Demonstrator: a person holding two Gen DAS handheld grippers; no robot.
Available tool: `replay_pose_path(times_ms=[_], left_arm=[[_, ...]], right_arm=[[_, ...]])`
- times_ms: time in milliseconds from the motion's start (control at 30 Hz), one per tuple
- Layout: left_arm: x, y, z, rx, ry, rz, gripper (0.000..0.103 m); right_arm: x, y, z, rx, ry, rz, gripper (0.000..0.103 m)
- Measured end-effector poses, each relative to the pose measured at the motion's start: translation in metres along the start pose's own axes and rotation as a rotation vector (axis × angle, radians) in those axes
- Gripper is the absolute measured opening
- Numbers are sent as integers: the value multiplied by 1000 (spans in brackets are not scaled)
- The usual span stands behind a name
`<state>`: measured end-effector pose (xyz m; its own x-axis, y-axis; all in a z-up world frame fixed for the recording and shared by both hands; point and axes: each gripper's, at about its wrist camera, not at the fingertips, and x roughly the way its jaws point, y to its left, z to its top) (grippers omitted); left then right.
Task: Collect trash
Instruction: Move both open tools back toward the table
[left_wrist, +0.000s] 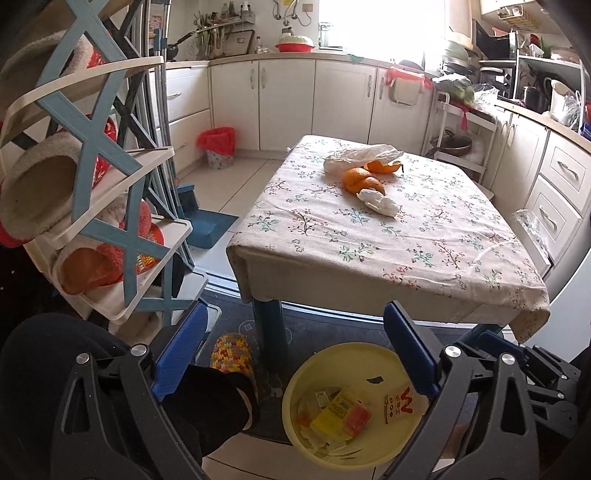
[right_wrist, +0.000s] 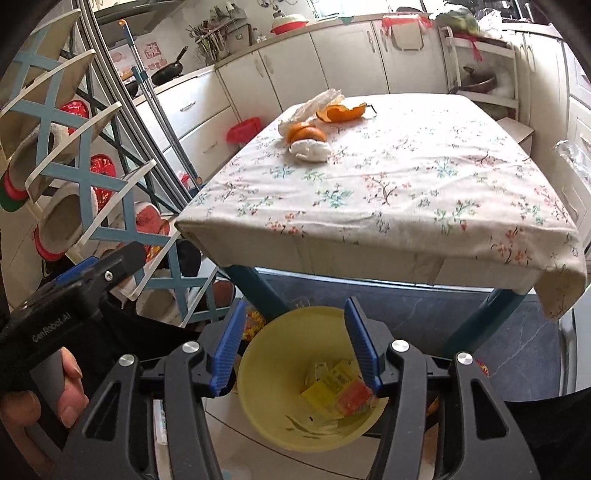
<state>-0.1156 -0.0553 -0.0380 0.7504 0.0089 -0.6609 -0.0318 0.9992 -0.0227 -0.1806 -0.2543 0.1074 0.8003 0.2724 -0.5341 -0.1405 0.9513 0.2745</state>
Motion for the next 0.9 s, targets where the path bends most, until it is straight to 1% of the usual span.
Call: replay_pose_path(times_ms=[267,300,367,433,700,900], left_arm=[[8,-1,4,-7,4,-2,93],[9,-1,4,-7,4,-3,93],[10,-1,5,-9,3,-6,93],[10,-1,5,-11,2,-7,93],[10,-2,5,-15,4,-14,94],[9,-2,7,-17,8,-22,94]], right_arm=[[27,-19,-25,-2,-54,-21,59],[26,-19,-24,-2,-63,-23,59],[38,-25,-36,-3,-75,-29,60],[41,-27,-39,-6,-88,-35,61],[67,-48,-70,-13,-128,-51,64],[83,-57,-89,-20,-150,-59,64]])
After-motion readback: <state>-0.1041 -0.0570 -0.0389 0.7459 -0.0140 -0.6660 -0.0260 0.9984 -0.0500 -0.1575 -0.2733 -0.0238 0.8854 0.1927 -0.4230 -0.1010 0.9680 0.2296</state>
